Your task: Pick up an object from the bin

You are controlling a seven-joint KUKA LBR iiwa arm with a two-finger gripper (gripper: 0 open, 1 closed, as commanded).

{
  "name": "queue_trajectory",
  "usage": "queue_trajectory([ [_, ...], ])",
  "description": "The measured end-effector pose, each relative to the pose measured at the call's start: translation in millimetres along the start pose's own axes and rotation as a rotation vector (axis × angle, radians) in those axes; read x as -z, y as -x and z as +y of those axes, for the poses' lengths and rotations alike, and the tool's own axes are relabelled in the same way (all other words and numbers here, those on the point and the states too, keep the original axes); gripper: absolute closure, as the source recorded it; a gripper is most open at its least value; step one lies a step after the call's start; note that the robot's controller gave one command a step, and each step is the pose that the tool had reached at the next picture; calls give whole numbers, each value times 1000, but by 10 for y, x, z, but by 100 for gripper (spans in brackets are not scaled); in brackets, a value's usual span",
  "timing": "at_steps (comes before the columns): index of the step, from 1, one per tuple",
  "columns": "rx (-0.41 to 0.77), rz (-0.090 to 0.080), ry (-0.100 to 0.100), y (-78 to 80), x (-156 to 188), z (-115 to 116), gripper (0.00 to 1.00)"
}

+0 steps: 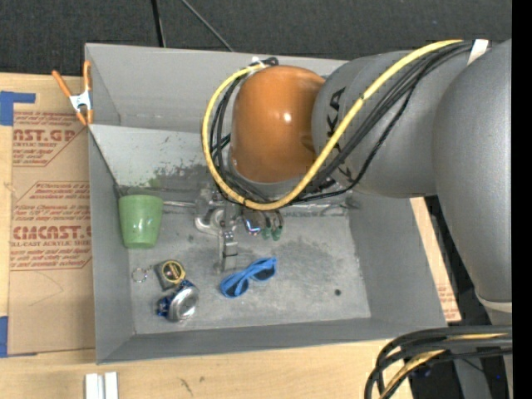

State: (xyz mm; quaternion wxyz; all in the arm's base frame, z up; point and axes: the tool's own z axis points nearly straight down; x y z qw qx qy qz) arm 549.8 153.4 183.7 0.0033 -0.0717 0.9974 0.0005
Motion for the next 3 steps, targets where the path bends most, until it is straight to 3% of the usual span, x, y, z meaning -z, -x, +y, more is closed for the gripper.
queue_trajectory([
  [1,49,13,-1,-676,-1158,-511,0],
  [2,51,7,1,-650,-1121,-491,100],
  [3,51,7,1,-650,-1122,-492,0],
])
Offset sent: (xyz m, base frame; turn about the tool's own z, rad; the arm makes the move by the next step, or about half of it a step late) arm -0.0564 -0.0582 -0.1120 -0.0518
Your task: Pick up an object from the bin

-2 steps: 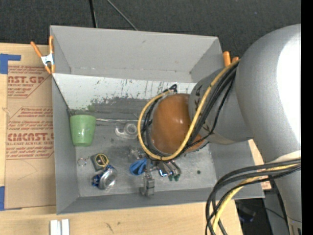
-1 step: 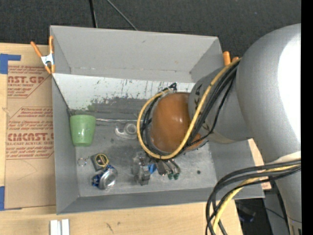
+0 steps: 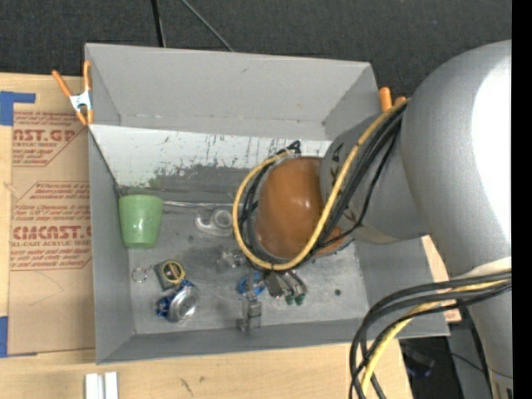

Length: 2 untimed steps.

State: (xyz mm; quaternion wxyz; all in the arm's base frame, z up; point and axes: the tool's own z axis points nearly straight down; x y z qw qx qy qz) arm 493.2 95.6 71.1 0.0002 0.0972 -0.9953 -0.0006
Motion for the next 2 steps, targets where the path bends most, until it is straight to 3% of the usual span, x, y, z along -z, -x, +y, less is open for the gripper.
queue_trajectory([
  [1,261,-1,-3,18,-15,-454,0],
  [2,261,0,0,17,-15,-438,100],
])
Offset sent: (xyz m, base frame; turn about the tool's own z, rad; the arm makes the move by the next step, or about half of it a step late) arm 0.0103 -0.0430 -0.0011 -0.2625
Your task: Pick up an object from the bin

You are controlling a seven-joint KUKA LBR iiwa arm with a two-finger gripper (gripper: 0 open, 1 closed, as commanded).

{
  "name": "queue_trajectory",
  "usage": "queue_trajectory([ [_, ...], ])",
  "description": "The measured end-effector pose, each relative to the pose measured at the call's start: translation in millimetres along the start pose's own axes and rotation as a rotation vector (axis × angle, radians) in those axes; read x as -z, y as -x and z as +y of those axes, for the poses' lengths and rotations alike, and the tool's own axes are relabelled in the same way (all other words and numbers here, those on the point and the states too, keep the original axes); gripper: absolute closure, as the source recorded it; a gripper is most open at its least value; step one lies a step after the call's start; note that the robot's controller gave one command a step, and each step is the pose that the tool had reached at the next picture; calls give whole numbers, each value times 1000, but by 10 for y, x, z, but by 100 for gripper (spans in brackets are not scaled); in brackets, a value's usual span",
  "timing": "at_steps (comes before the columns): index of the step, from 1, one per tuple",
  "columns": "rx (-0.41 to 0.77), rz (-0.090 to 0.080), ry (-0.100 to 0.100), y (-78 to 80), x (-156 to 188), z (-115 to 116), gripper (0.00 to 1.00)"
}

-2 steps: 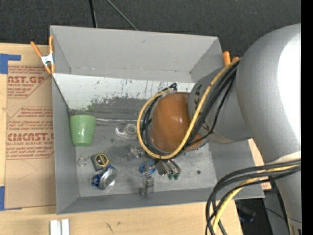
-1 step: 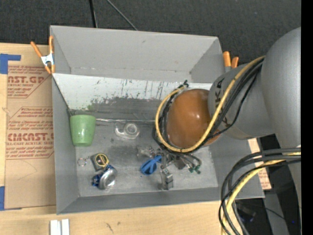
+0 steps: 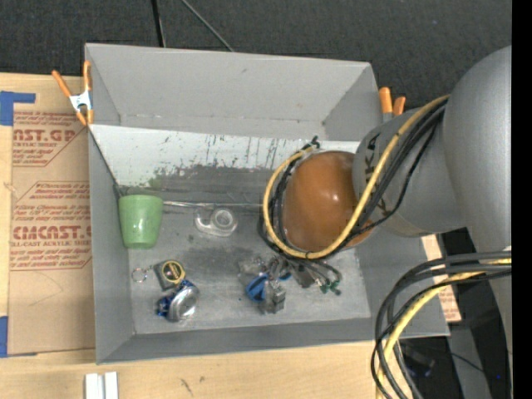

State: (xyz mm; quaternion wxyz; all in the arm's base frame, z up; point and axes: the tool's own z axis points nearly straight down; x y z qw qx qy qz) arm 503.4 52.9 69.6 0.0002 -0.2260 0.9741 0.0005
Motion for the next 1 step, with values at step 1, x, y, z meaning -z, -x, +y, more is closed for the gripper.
queue_trajectory([
  [1,18,-7,-3,11,1599,128,100],
])
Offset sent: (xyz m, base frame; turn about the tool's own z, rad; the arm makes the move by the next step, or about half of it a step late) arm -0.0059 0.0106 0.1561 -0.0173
